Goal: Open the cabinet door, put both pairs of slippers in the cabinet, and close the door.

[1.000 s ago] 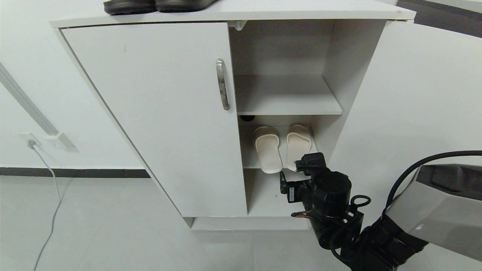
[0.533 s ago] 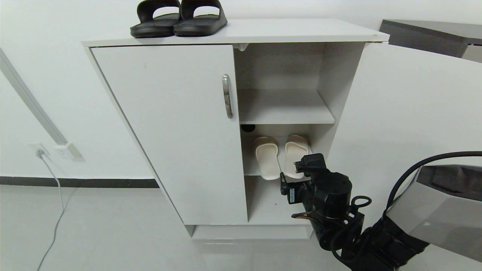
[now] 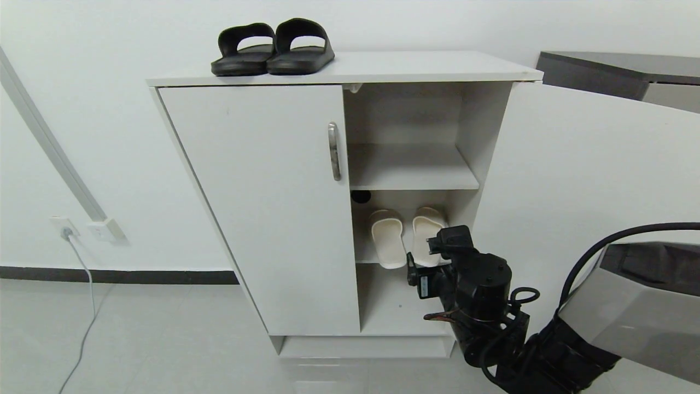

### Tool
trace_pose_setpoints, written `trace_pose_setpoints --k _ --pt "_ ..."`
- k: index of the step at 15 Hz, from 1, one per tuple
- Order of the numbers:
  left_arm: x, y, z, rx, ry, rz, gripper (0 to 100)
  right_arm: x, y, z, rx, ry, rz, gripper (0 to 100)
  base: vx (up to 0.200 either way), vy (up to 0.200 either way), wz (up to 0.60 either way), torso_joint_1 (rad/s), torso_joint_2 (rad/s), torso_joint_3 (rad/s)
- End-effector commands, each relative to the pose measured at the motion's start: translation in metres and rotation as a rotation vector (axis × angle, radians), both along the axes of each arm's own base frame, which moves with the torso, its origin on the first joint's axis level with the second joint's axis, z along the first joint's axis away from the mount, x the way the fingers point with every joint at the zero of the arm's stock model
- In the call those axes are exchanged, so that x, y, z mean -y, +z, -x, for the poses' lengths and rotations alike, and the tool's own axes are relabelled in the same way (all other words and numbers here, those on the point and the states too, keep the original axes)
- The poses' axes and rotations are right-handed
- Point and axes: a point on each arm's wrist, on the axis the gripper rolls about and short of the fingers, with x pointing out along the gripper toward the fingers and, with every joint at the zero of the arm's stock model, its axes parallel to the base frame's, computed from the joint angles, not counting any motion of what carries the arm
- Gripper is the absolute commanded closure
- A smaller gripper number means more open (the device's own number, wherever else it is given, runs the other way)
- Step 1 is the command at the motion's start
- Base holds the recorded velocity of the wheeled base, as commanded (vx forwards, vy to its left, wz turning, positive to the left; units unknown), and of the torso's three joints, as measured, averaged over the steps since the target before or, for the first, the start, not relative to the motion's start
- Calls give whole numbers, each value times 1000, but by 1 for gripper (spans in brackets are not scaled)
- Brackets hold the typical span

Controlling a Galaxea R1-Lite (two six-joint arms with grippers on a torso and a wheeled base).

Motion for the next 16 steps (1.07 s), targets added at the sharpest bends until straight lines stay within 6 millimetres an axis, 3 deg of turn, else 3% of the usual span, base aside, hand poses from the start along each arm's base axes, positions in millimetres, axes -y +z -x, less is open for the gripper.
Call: trace_pose_setpoints --k 1,16 --pt "0 0 0 -3 0 0 100 0 -3 0 -5 -1 5 0 0 200 0 -2 2 7" --pt "0 0 0 -3 0 10 100 4 -4 4 11 6 10 0 0 200 0 3 1 3"
